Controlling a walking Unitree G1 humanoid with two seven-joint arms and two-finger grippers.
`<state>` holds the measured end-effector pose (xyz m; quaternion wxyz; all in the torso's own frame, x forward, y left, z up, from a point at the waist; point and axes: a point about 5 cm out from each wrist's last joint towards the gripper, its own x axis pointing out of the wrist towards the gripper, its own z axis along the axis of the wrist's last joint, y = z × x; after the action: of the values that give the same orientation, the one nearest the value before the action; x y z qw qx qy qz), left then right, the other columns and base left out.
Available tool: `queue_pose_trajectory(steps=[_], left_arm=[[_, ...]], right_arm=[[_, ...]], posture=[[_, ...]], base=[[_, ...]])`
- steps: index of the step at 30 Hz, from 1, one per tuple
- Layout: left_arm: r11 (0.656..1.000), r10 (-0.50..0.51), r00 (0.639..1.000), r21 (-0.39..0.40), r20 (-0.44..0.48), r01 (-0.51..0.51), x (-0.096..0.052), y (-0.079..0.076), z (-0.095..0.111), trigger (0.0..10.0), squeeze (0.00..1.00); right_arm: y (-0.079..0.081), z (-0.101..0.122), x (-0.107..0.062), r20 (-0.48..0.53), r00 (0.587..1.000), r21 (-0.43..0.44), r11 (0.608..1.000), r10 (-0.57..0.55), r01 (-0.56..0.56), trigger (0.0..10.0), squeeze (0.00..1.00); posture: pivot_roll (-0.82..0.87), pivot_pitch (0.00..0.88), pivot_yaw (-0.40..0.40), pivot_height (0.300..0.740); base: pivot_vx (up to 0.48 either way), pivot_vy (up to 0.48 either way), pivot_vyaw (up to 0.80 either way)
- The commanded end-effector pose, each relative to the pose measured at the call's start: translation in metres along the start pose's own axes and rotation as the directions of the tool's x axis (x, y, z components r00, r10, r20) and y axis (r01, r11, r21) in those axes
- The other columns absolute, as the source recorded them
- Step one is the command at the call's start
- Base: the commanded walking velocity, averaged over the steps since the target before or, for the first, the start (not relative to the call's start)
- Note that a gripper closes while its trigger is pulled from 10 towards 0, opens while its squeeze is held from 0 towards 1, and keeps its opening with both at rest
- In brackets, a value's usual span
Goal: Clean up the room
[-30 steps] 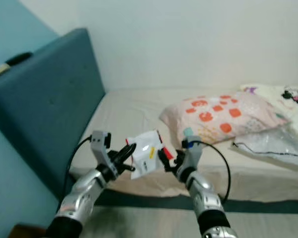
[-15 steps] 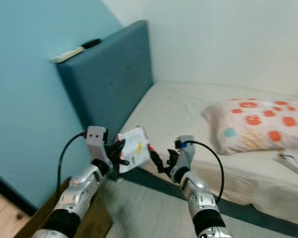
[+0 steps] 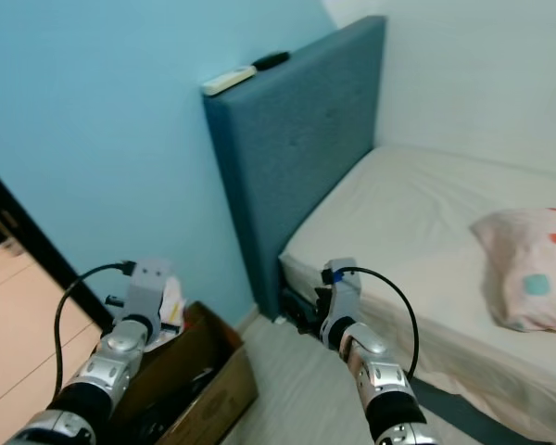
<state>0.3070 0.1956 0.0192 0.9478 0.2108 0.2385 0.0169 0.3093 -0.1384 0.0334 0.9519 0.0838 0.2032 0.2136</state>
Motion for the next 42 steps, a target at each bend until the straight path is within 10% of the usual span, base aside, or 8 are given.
queue_pose_trajectory(steps=[1, 9, 17, 27, 28, 29, 30, 42], left_arm=[[0.998, -0.001, 1.000, 0.070, -0.014, 0.002, -0.001, 0.002, -0.008, 10.0, 0.00], [0.975, -0.063, 0.998, 0.214, -0.013, 0.065, -0.003, -0.014, -0.018, 10.0, 0.00], [0.903, -0.167, 0.984, 0.393, -0.059, 0.176, -0.006, -0.037, -0.025, 10.0, 0.00], [0.871, -0.165, 0.982, 0.453, -0.092, 0.189, -0.009, -0.041, -0.032, 10.0, 0.04], [0.864, -0.154, 0.983, 0.468, -0.099, 0.183, -0.009, -0.041, -0.033, 10.0, 0.68], [0.864, -0.154, 0.983, 0.468, -0.099, 0.183, -0.009, -0.041, -0.033, 10.0, 0.68], [0.864, -0.149, 0.982, 0.469, -0.113, 0.185, -0.009, -0.040, -0.035, 10.0, 1.00], [0.860, -0.122, 0.980, 0.476, -0.155, 0.182, -0.010, -0.030, -0.045, 10.0, 1.00]], right_arm=[[0.000, -0.009, 0.000, -0.053, 0.998, -0.002, 1.000, -0.017, 0.017, 10.0, 0.00], [-0.012, -0.018, -0.005, -0.122, 0.986, -0.034, 0.994, -0.111, 0.108, 10.0, 0.00], [0.004, -0.043, -0.008, -0.336, 0.941, -0.282, 0.956, -0.026, -0.074, 10.0, 0.00], [0.004, -0.044, -0.010, -0.333, 0.942, -0.289, 0.955, -0.033, -0.069, 10.0, 0.00], [0.004, -0.045, -0.012, -0.331, 0.943, -0.290, 0.955, -0.035, -0.067, 10.0, 0.00], [0.004, -0.045, -0.012, -0.331, 0.943, -0.290, 0.955, -0.035, -0.067, 10.0, 0.00], [0.005, -0.046, -0.013, -0.327, 0.944, -0.287, 0.956, -0.037, -0.061, 10.0, 0.00], [0.007, -0.051, -0.020, -0.324, 0.945, -0.257, 0.965, -0.034, -0.053, 10.0, 0.00]], posture=[[-0.10, 0.009, 0.013, 0.740], [-0.11, 0.024, 0.011, 0.740], [-0.17, 0.052, 0.011, 0.740], [-0.21, 0.077, 0.014, 0.740], [-0.22, 0.084, 0.016, 0.740], [-0.22, 0.084, 0.016, 0.740], [-0.23, 0.089, 0.017, 0.740], [-0.24, 0.108, 0.020, 0.740]], base=[[0.000, 0.000, 0.76], [0.000, 0.000, 0.19], [0.000, 0.000, 0.00], [0.000, 0.000, 0.00], [0.000, 0.000, 0.00], [0.000, 0.000, 0.00], [0.000, 0.000, 0.00], [0.000, 0.000, 0.00]])
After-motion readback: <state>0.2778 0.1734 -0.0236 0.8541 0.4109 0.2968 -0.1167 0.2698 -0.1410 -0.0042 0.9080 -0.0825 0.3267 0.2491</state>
